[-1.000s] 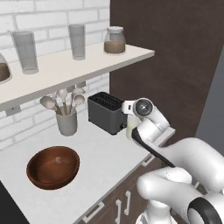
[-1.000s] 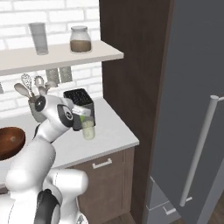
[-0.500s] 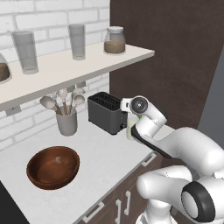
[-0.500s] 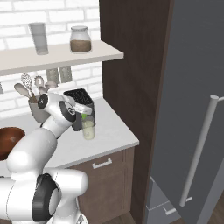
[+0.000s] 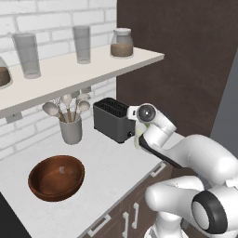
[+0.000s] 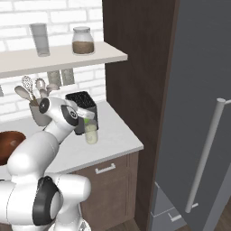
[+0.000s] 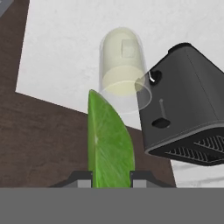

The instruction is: Grab a lemon wedge from the fridge and one ice cube from the ice bowl, and put them in the glass of lemonade.

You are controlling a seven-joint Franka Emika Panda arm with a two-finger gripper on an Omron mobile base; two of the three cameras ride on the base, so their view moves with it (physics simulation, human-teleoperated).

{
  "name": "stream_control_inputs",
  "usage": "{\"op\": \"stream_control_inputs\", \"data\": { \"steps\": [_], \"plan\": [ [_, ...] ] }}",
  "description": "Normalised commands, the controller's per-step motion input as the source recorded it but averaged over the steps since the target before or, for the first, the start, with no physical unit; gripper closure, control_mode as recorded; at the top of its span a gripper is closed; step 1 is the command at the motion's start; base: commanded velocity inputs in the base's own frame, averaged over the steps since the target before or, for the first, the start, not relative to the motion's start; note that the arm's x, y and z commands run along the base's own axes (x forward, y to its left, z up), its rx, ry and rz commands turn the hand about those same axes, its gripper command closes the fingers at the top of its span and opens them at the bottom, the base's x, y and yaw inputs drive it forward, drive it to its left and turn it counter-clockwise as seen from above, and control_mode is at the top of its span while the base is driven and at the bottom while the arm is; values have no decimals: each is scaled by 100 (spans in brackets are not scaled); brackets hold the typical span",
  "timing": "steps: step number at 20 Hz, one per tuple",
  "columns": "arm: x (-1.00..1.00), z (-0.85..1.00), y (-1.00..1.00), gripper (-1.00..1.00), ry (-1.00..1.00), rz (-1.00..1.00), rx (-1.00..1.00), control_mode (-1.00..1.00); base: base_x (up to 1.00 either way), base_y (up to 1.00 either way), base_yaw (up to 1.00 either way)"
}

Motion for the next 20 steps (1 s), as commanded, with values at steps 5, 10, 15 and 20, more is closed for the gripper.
{"op": "stream_control_inputs", "data": {
  "steps": [5,10,15,20],
  "plan": [
    [4,-10,1,100,0,0,0,-100,0,0,0],
    [14,-22,0,100,-2,0,0,-100,0,0,0],
    [21,-22,1,100,-3,0,0,-100,0,0,0],
    [15,-16,2,100,-1,0,0,-100,0,0,0]
  ]
}}
